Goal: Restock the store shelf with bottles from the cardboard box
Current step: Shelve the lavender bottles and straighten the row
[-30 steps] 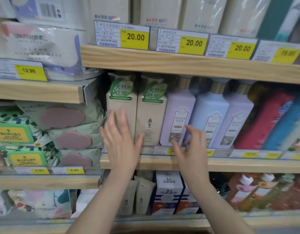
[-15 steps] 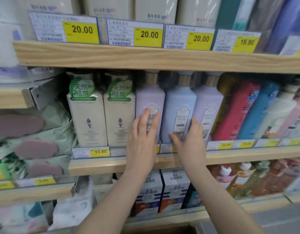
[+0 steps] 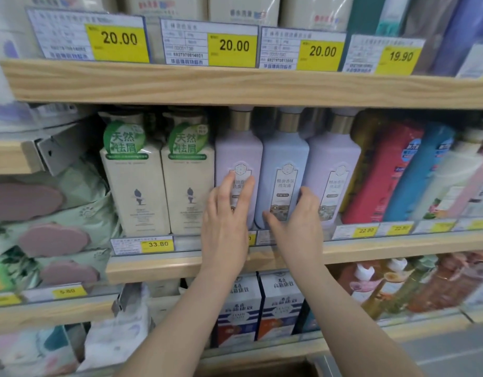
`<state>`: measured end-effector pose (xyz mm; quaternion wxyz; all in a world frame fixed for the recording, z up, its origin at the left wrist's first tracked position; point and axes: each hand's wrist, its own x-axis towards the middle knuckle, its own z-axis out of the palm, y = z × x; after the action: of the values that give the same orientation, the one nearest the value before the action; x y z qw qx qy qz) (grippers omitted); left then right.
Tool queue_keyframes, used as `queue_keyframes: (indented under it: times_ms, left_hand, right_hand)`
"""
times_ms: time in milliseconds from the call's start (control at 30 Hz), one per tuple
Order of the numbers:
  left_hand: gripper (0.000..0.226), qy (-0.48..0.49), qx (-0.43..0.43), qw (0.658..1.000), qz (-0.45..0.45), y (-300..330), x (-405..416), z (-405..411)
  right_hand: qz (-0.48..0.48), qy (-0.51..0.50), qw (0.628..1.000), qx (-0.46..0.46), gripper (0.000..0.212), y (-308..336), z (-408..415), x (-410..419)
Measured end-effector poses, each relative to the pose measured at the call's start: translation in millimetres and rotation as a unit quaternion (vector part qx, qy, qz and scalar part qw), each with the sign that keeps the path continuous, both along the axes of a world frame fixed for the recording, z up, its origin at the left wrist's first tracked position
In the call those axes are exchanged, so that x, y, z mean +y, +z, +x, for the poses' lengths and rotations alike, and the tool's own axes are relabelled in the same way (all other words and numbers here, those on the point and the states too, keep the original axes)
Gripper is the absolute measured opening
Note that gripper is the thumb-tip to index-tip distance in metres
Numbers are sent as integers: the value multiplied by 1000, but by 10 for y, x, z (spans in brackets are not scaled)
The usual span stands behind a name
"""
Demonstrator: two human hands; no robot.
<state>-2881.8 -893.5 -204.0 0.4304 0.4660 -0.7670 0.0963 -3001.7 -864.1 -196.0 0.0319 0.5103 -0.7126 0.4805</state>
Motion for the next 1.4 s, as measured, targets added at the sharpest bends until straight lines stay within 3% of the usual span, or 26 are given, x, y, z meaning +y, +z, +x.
queue_keyframes:
  times_ms: [233,400,500,600,1400]
  left_hand:
    - [78,-43,-66,989,-126,149,46,-280]
    - [74,-9,-116,988,-97,588,-32,-655]
    - [72,22,-148,985,-89,652,-55,-733]
    - [64,13,-133,986,-97,651,-70,-765]
    - [66,-15,-108,988,-109,616,-114,-773]
  right_hand:
    - [-88,-36,995,33,74,73,-452,268]
    - [0,4,998,-65,91,108,-754,191]
    - [24,15,995,-98,80,96,-819,107]
    - [6,5,994,-109,65,89,-866,64]
    - [-23,24,996,-80,71,5,-842,-9]
